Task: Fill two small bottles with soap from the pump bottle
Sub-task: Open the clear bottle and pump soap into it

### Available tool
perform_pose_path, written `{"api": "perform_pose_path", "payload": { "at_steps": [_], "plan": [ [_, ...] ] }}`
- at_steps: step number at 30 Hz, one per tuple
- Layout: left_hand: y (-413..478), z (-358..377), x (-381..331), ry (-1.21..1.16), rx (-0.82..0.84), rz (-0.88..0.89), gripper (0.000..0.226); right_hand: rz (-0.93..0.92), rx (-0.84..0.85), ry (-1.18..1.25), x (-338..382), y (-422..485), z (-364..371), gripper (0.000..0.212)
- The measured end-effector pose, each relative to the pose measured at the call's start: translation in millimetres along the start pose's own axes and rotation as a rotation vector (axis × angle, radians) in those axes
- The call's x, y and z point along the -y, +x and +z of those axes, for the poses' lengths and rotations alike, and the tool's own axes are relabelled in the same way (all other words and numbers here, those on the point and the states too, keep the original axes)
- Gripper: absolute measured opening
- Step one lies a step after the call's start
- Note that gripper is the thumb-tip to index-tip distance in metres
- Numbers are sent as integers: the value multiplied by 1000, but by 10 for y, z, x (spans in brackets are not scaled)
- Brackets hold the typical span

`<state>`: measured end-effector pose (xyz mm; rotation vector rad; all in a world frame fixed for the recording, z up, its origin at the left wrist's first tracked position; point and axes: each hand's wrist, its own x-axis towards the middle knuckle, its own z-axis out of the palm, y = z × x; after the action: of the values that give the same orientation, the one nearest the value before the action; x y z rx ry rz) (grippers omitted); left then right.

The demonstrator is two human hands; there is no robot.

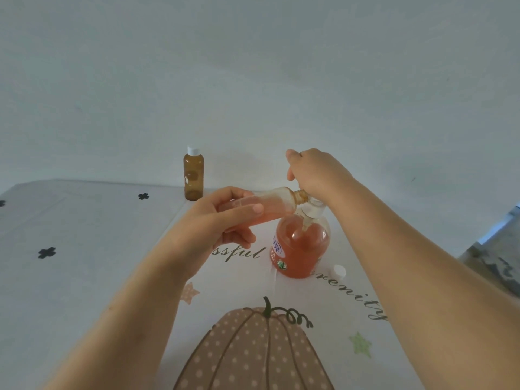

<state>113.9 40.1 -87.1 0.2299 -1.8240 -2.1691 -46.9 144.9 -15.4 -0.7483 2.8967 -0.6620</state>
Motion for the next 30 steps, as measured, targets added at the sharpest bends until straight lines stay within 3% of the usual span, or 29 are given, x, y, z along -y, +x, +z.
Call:
{"api": "perform_pose_path", "payload": {
  "at_steps": [19, 30],
  "plan": [
    [-13, 15, -4, -35, 11, 37, 34, 1, -73, 57, -1, 28, -71, 45],
    [11, -8, 36, -18, 18, 18, 36, -27, -88, -51, -91, 102, 24, 47]
  ]
}}
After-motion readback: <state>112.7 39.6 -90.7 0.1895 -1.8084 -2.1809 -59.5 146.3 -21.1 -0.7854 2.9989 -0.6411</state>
